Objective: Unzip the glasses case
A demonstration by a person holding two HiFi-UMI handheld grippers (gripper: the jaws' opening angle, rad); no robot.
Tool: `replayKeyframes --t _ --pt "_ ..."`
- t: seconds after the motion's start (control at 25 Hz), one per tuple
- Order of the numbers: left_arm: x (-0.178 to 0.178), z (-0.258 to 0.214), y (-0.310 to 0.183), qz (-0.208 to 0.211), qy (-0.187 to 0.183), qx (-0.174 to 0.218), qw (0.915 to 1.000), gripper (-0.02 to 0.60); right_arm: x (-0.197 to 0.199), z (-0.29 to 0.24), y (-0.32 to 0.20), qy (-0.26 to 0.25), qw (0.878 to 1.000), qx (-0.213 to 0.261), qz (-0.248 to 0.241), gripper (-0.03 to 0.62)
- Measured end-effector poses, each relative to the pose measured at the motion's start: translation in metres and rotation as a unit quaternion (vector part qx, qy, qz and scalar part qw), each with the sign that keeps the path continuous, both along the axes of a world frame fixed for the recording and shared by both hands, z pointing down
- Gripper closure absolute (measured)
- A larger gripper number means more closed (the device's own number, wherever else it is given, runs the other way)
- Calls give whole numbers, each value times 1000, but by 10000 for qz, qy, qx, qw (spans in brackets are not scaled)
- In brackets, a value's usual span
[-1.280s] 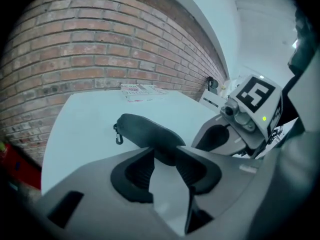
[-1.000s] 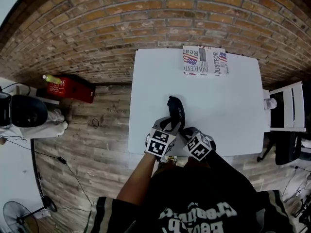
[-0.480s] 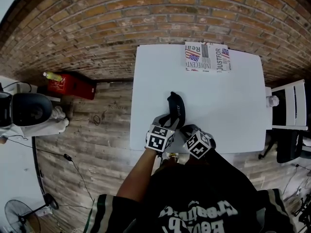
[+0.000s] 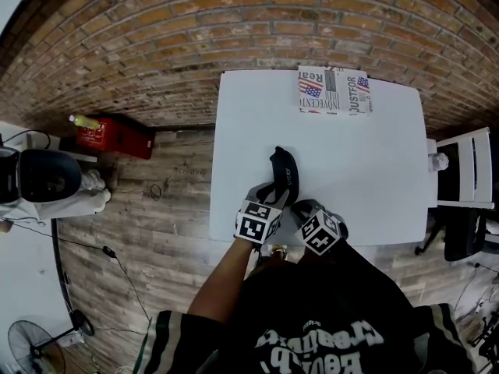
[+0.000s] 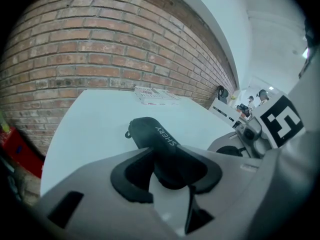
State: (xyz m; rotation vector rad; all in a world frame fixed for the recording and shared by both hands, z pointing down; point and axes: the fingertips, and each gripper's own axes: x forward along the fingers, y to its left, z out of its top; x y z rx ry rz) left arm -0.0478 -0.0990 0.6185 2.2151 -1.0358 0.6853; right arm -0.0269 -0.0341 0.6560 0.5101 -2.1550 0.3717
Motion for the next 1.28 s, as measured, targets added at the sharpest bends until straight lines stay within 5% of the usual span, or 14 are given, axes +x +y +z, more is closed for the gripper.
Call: replayKeyframes --t 0.68,1.28 --pt "0 0 0 114 -103 -148 9998 433 27 -2 -32 186 9987 176 431 580" --pt "0 0 -1 37 -73 -245 9997 433 29 -4 -61 269 9990 287 230 580"
